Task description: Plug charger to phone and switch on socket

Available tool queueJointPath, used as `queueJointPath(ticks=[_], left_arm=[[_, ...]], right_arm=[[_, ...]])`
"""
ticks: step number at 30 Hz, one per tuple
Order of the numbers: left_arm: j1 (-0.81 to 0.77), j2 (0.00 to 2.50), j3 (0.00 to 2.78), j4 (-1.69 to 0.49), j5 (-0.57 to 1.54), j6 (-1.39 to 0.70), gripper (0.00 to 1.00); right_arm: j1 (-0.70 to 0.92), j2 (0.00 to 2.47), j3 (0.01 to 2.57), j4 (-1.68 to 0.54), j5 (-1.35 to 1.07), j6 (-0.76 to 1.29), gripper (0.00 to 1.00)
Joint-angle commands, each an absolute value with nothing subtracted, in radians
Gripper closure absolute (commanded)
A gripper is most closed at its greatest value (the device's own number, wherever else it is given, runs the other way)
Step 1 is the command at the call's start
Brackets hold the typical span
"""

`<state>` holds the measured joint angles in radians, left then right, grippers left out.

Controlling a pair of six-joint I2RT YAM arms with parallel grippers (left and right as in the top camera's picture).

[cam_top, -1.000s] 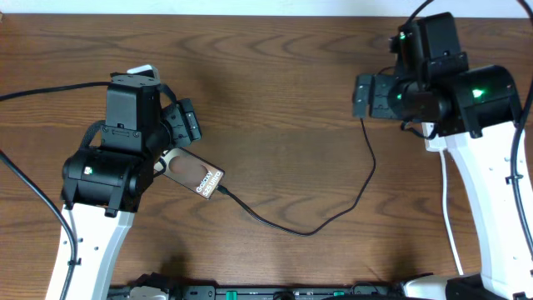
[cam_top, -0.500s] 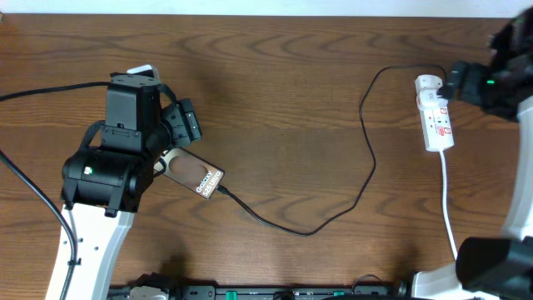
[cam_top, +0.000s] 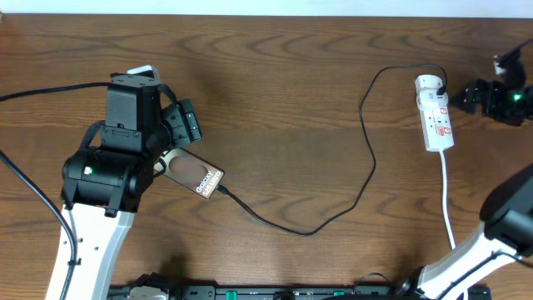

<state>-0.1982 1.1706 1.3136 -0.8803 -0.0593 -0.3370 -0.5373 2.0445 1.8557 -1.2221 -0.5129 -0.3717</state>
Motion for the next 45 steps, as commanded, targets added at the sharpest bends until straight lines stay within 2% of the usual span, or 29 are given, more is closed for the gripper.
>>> queueJointPath(ticks=[1,18,23,45], left_arm=[[-0.202,1.171,1.333,-0.883,-0.080,-0.337,0.15],[-0.202,1.171,1.333,-0.887,-0.079,-0.337,0.15],[-0.202,1.171,1.333,-0.886,-0.080,-0.337,0.15],[-0.202,1.171,1.333,-0.894,-0.080,-0.337,0.15]], right_arm=[[-0.529,2.098,1.851,-1.187,-0.598,-0.494,0.01],[-0.464,2.159,1.851,-1.033,-0.551,-0.501,0.01],[-0.446,2.197,1.851,-0.990,-0.529,-0.423,0.01],[-0.428,2.298,1.851,-1.003,-0.530,-0.393,0.01]])
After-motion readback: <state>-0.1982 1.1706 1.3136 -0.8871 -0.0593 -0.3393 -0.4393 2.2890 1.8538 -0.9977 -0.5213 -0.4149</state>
